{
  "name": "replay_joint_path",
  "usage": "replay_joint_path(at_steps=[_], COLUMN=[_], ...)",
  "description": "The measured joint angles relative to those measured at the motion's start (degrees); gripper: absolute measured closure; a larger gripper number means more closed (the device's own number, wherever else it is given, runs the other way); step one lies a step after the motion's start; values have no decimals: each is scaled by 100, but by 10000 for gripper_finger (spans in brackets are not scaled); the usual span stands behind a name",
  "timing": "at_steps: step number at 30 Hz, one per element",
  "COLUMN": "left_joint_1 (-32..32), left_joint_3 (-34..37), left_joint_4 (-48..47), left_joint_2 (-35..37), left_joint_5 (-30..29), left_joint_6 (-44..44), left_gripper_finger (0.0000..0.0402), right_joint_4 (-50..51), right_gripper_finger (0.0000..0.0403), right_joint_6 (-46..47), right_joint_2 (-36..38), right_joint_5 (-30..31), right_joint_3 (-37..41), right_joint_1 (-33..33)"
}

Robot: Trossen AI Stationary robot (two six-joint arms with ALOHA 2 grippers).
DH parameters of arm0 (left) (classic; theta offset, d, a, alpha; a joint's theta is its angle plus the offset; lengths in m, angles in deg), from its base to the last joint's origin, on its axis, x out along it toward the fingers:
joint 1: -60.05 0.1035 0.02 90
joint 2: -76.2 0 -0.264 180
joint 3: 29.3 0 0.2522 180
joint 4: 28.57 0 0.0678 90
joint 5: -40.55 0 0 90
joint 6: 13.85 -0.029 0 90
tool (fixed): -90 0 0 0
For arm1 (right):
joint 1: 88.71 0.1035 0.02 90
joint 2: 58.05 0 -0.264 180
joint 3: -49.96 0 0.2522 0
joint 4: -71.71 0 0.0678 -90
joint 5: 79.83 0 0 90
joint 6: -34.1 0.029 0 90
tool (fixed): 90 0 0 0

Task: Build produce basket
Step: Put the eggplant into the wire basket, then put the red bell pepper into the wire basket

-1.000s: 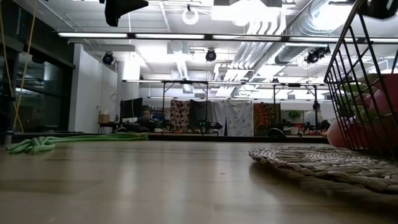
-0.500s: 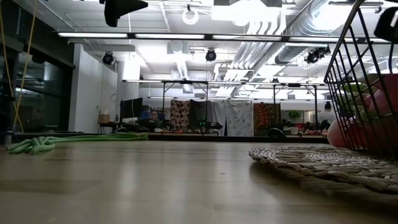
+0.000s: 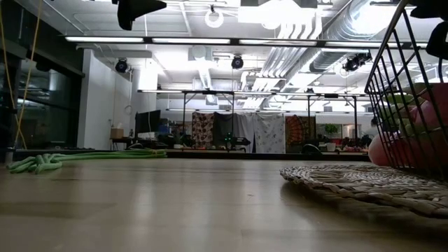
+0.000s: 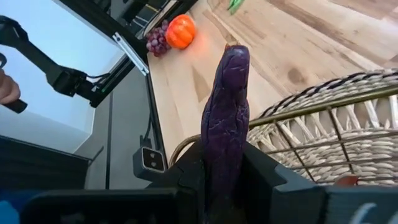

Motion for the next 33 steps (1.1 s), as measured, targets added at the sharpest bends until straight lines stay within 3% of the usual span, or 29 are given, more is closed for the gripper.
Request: replay_joint_path(at_steps=[11,20,24,28,33], left_joint_1=[0,-2,0,0,0], left_joint_3=[0,0,0,0,0], left_joint_4=[0,0,0,0,0], left_joint_2=[0,0,0,0,0], left_joint_5=[4,24,23,24,24], left_joint_6=[48,197,195,197,195], left_gripper_finger=[133,133,133,133,133], right_joint_4=[0,44,185,393,364], right_gripper_finger=[332,220,181,172,172], right_joint_6=[214,602,598,600,257], right_joint_2=[0,81,393,980,2016], right_joint_5=[-49,-143,-536,-780,-315], right_joint_3=[0,0,-2,-4,-10], right_joint_1=[-7,-112,-136,-133,-318])
